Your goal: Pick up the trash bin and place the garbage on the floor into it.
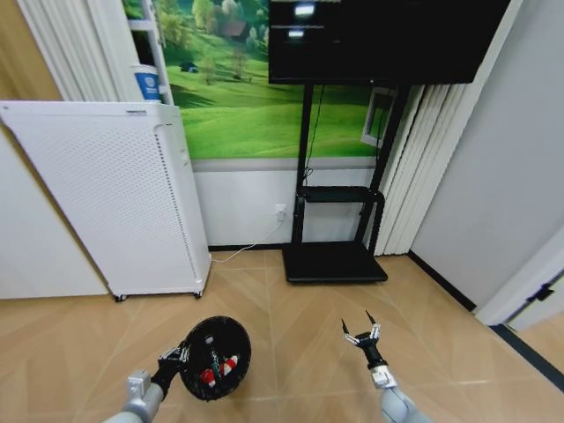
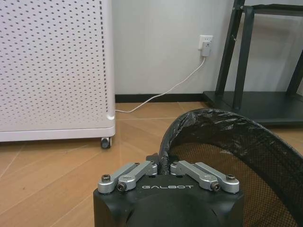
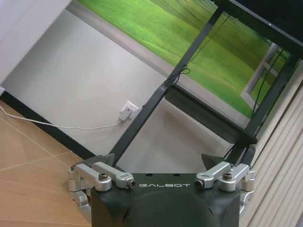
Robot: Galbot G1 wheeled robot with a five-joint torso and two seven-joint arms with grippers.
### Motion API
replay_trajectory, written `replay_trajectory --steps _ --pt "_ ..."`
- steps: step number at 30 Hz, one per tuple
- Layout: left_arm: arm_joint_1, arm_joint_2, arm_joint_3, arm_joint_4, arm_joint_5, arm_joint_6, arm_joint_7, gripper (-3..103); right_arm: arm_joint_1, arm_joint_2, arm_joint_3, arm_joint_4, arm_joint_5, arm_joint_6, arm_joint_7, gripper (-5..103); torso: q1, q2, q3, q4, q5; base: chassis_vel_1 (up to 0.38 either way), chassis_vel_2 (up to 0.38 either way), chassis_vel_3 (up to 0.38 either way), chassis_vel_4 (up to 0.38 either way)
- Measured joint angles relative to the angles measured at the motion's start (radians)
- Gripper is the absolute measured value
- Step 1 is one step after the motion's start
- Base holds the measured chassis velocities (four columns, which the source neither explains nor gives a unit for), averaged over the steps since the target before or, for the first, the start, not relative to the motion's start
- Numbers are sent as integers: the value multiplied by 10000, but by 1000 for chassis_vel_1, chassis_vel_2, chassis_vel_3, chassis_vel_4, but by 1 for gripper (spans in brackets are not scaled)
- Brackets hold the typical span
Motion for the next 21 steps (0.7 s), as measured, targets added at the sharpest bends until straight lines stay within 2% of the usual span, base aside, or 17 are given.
replay_trajectory --steps 4,14,21 --pt "84 -8 -37 -15 29 9 -28 6 -100 69 22 31 -24 2 0 100 -2 0 -1 1 -1 172 25 -129 12" --pt "372 -194 -175 28 310 -36 19 6 -286 230 138 99 -255 2 75 100 5 -1 5 -3 -3 -20 -3 9 3" --pt "531 -244 -304 34 376 -56 21 6 -415 204 210 194 -332 3 261 100 0 0 -1 3 -7 292 19 -299 -8"
